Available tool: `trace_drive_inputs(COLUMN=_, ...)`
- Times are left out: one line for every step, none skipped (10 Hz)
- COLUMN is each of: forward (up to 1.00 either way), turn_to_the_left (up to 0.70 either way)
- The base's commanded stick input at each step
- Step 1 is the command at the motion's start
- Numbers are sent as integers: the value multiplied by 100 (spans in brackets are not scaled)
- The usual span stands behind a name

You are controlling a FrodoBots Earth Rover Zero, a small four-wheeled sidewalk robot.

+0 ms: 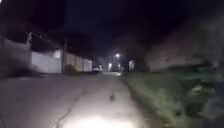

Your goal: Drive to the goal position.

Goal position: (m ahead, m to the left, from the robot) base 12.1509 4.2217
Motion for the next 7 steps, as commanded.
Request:
trace_drive_inputs(forward=50, turn_to_the_left=0)
trace_drive_inputs(forward=50, turn_to_the_left=0)
trace_drive_inputs(forward=50, turn_to_the_left=0)
trace_drive_inputs(forward=50, turn_to_the_left=0)
trace_drive_inputs(forward=50, turn_to_the_left=0)
trace_drive_inputs(forward=50, turn_to_the_left=0)
trace_drive_inputs(forward=50, turn_to_the_left=0)
